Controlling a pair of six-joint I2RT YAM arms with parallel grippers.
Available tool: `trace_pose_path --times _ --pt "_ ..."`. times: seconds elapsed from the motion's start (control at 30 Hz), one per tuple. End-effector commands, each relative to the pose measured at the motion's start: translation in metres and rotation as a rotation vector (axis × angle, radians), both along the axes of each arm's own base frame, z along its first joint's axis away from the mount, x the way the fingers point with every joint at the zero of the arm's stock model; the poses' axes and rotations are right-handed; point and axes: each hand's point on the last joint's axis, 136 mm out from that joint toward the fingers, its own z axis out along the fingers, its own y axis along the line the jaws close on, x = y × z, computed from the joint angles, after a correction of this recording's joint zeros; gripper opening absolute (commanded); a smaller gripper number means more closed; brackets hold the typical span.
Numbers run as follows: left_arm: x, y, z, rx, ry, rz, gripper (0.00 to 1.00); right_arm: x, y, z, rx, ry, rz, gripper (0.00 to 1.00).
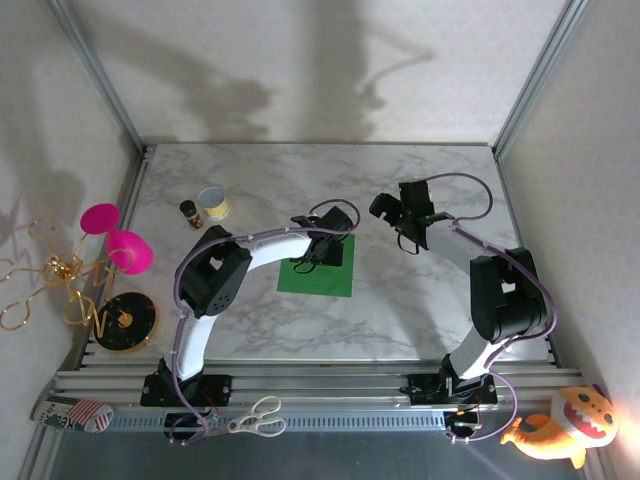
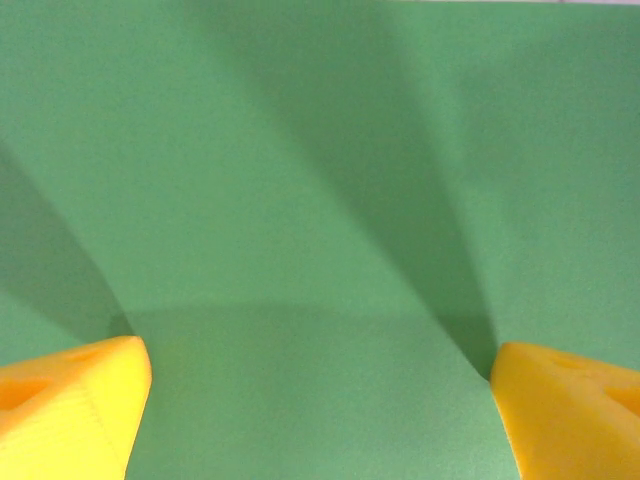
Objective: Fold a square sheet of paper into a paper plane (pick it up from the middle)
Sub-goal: First fold the square sheet of paper in half at the center of the table.
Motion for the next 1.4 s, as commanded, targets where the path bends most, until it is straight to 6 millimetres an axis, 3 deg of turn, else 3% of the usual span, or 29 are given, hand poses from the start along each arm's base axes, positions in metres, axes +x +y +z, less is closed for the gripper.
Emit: trace_pose_path --times 0.0,0.23,0.6,0.73,1.0,1.2,1.37 --pt "-0.016 0.020 -0.032 0.116 0.074 0.020 0.88 0.003 -0.003 0.000 -0.005 0.002 -0.012 0.98" --pt "-0.020 0.021 -0.039 0.121 0.084 0.020 0.88 0.004 -0.005 0.000 -0.016 0.002 -0.017 0.98" --pt "-0.016 0.016 -0.024 0.059 0.051 0.036 0.81 0.004 -0.004 0.000 -0.010 0.005 -0.020 0.98" --pt "-0.010 0.011 -0.005 -0.011 0.016 0.053 0.73 0.005 -0.003 0.002 -0.004 0.002 -0.019 0.97" --pt "0.000 -0.010 0.064 -0.341 -0.042 0.001 0.45 0.007 0.003 0.010 0.044 -0.022 0.011 0.97" --pt "-0.002 -0.026 0.111 -0.641 -0.024 -0.087 0.38 0.004 0.017 0.021 0.150 -0.074 0.104 0.95" --pt "0.000 -0.029 0.115 -0.791 0.004 -0.122 0.37 -0.004 0.041 0.036 0.269 -0.130 0.237 0.91"
